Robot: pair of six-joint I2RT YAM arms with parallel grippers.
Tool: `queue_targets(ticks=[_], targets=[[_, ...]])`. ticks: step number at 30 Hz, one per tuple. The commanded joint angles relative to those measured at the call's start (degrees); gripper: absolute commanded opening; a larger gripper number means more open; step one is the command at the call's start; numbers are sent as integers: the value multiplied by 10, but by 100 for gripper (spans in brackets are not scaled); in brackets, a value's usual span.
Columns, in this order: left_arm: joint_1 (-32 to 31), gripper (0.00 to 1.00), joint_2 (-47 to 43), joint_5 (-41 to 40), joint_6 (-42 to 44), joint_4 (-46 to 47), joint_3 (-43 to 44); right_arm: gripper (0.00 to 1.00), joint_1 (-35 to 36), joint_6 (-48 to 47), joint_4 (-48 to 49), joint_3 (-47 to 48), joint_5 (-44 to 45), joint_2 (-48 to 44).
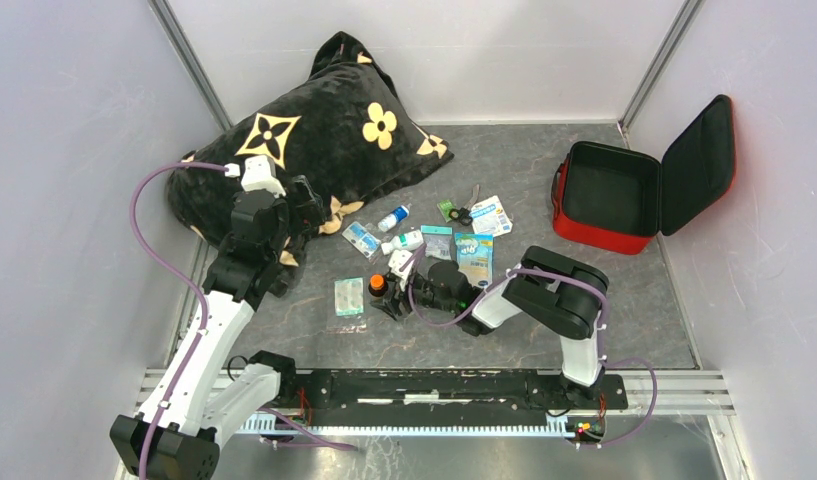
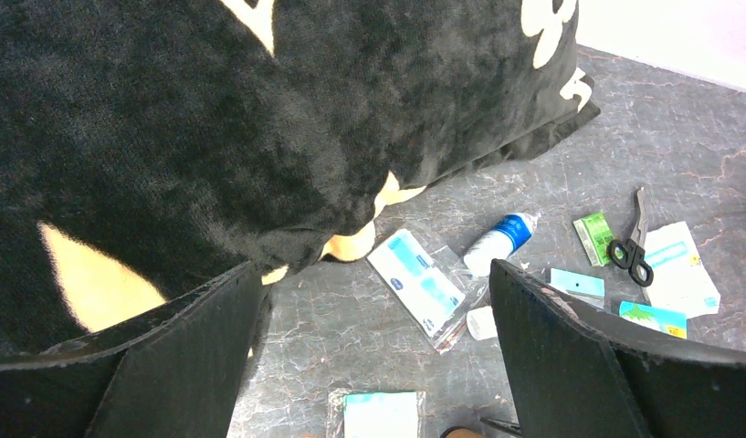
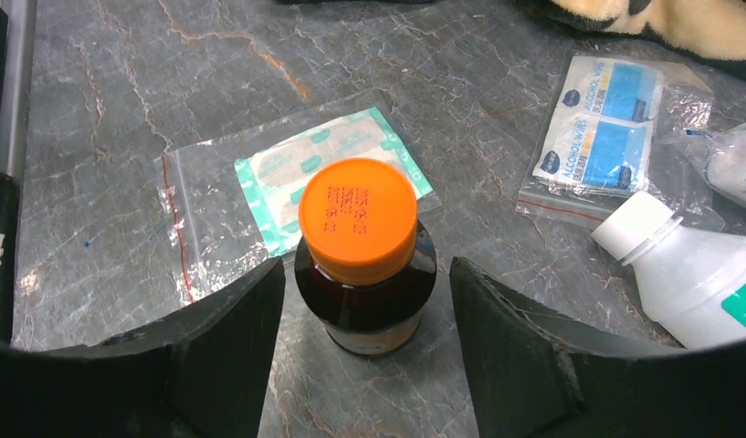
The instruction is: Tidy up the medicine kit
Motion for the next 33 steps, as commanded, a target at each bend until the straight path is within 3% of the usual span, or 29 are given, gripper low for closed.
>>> queue_targets(ticks=[1,7,13,23,29,33], targets=[[0,100,-2,7,23,17,6,70,2,26,48,19,6,13],[0,100,-5,7,23,16,6,53,2,27,40,24,11,14],[0,100,-7,8,23,15,5,43,1,29,4,19,34,-30],[0,100,-7,13,19,16,5,37,-59,5,-310,90,146,-219],[-11,100,-10,18,18,18,6,33,-191,7,-507,164,267,-318],[-27,100,-9,17,18,19,8,33,-297,2,-628,238,315,-320]])
